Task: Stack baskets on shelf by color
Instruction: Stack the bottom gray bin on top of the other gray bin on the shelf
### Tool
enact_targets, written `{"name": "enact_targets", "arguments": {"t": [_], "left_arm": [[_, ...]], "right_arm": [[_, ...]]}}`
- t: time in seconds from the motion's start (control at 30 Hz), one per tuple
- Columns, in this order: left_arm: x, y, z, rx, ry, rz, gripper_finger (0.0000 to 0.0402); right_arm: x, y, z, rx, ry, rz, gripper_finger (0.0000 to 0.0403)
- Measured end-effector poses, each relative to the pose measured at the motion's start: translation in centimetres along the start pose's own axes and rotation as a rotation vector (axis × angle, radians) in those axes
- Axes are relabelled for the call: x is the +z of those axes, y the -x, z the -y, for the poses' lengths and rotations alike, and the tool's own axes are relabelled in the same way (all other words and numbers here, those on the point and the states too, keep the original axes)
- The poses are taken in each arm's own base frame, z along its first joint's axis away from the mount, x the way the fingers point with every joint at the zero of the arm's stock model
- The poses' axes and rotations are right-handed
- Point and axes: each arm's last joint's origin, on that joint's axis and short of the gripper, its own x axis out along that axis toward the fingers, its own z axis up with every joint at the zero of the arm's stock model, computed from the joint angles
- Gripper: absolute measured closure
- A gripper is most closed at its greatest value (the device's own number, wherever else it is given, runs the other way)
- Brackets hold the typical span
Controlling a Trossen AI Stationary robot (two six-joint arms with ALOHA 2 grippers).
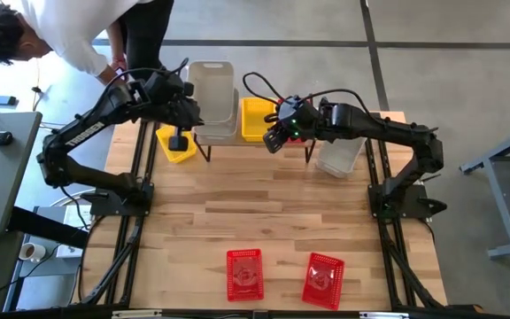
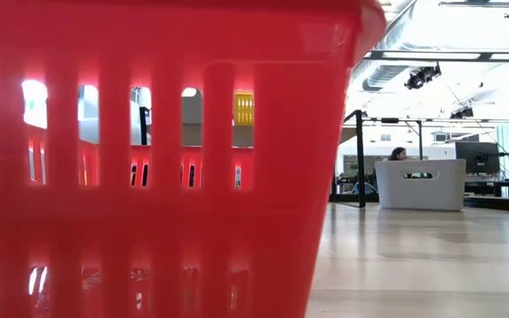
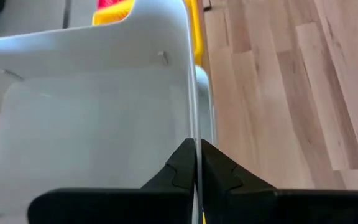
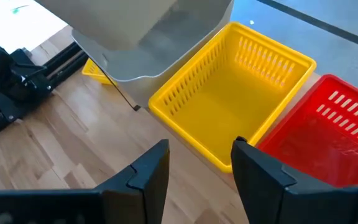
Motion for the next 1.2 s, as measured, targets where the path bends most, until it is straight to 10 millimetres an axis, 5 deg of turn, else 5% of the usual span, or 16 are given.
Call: {"name": "enact_targets", "arguments": {"t": [0.6, 1.2], "left_arm": [[-0.1, -3.2, -1.0, -0.097, 0.027, -0.078, 0.0402], [-0.1, -3.5, -1.1, -0.096, 0.067, -0.087, 0.0400]], "right_arm": [[0.0, 0.0, 0.0, -0.001, 0.024, -0.005, 0.0247], [-0.1, 0.0, 0.0, 0.002, 0.029, -0.013, 0.0247]]}}
